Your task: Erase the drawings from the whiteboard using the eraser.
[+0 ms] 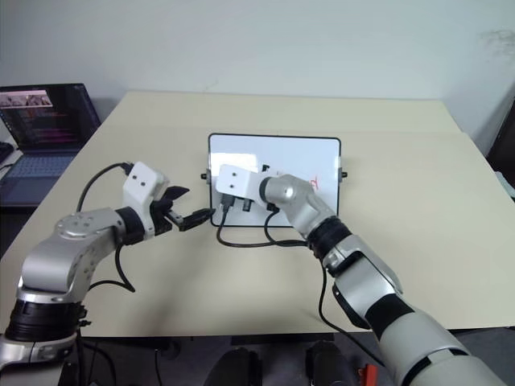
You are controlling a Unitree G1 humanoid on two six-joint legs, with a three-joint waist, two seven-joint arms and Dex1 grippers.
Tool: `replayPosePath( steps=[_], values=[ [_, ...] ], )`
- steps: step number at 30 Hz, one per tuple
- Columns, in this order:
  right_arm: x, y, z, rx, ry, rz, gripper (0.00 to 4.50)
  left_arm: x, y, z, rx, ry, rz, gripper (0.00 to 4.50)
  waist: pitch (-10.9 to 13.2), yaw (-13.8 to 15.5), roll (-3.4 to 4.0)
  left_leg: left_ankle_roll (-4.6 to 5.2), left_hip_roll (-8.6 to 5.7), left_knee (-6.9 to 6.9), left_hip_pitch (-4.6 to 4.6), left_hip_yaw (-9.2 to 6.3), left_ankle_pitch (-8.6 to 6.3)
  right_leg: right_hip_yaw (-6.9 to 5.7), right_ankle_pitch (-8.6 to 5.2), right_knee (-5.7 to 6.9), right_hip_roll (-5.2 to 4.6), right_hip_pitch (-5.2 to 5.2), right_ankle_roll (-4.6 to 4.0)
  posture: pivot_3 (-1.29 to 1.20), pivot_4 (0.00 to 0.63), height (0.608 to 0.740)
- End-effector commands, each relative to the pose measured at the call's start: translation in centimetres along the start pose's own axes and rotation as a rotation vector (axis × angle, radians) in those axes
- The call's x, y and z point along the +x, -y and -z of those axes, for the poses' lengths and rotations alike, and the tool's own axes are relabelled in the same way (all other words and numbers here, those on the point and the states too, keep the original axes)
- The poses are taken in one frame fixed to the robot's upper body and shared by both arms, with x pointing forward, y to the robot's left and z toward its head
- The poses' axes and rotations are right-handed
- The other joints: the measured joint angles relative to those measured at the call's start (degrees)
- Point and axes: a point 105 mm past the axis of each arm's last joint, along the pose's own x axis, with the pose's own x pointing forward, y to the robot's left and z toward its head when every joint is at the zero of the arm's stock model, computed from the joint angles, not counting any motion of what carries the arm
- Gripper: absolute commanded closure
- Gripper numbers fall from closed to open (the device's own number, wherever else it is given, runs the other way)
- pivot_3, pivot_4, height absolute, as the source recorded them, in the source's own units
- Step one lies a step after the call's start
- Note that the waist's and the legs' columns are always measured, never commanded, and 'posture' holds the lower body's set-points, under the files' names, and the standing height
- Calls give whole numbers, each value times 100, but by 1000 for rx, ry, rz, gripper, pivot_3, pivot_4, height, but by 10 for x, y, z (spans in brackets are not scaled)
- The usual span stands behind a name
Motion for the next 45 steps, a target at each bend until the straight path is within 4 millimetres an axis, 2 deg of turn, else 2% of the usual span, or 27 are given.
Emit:
replayPosePath(
  steps=[1, 5, 8, 11, 14, 18, 20, 22, 28, 30, 32, 36, 38, 41, 45],
  values=[
    [-6, 27, 14, -14, -59, 115, 3237, -2, -1, -12, 32, 43, -8, 0, 0, 2, 0, 2, 0, 0, 0, 0, 2, 0, 0, 0, 0, 0, 0, 0, 150, 740],
    [-7, 1, 35, 8, -126, -28, 3237, -1, -1, -12, 31, 45, -8, 0, -1, -2, -1, 2, 0, -3, 0, 4, 2, 2, 0, -6, 0, 0, 0, 0, 150, 740],
    [-9, -19, 43, 5, -151, -139, 3237, -1, 0, -12, 30, 45, -6, 0, -1, -4, -2, 2, 0, -5, 0, 4, 1, 2, 0, -8, 0, 1, -1, 0, 150, 740],
    [-12, -29, 46, -12, -161, -193, 3237, -1, 0, -12, 30, 45, -5, 0, -1, -6, -2, 2, 1, -5, 11, 4, 1, 3, 0, -6, 0, 7, 0, 0, 150, 740],
    [-9, -15, 40, -33, -141, -93, 3237, -1, -1, -12, 30, 43, -7, 0, -1, -4, -1, 4, 1, -4, 21, 5, 3, 4, -1, 0, 1, 12, 0, 0, 150, 740],
    [-9, 22, 24, -53, -88, 102, 3237, -1, -1, -11, 29, 41, -5, 0, 0, 2, -1, 13, 1, -4, 21, 3, 11, 3, 0, 1, 1, 11, -2, 0, 150, 740],
    [-9, 27, 23, -53, -87, 120, 3237, 0, -1, -11, 28, 41, -3, 0, 0, 5, -1, 14, 0, -4, 20, 3, 14, 3, 2, 0, 1, 10, -4, 0, 150, 740],
    [-8, 21, 29, -51, -109, 85, 3237, 0, 0, -11, 28, 42, -3, 0, -1, 2, -1, 13, 0, -6, 19, 5, 14, 4, 2, -4, 1, 10, -5, 0, 150, 740],
    [-12, -23, 51, -23, -178, -162, 3237, 0, 0, -11, 25, 43, -3, 0, -2, -4, -3, 14, 1, -13, 18, 8, 13, 6, 1, -13, 1, 11, -5, 0, 150, 740],
    [-14, -30, 52, -27, -185, -201, 3238, 0, 0, -11, 25, 43, -3, 0, -2, -6, -3, 14, 1, -12, 20, 8, 13, 6, 1, -12, 1, 13, -4, 0, 150, 740],
    [-13, -24, 50, -34, -175, -160, 3238, 0, 0, -11, 24, 43, -3, 0, -2, -4, -2, 14, 2, -11, 23, 6, 13, 4, -1, -9, 1, 14, -1, 0, 150, 740],
    [-11, 9, 39, -58, -144, 18, 3242, 0, 1, -11, 24, 43, -2, 0, -1, -1, -1, 20, 2, -10, 23, 3, 17, 3, -2, -7, 2, 13, 1, 0, 150, 740],
    [-12, 16, 39, -66, -147, 45, 3242, 1, 1, -11, 24, 44, -1, 0, 0, 4, -1, 22, 2, -10, 22, 3, 19, 2, -1, -6, 2, 12, -1, 0, 150, 740],
    [-13, 8, 46, -62, -171, -3, 3243, 1, 1, -11, 23, 44, 0, 0, -1, 7, -2, 23, 2, -10, 20, 4, 20, 2, 1, -11, 2, 12, -5, 0, 150, 740],
    [-15, -16, 57, -52, -206, -133, 3243, 1, 2, -11, 22, 46, 1, 0, -2, 5, -3, 23, 2, -13, 20, 6, 20, 4, 1, -17, 2, 13, -5, 0, 150, 740]
  ],
)
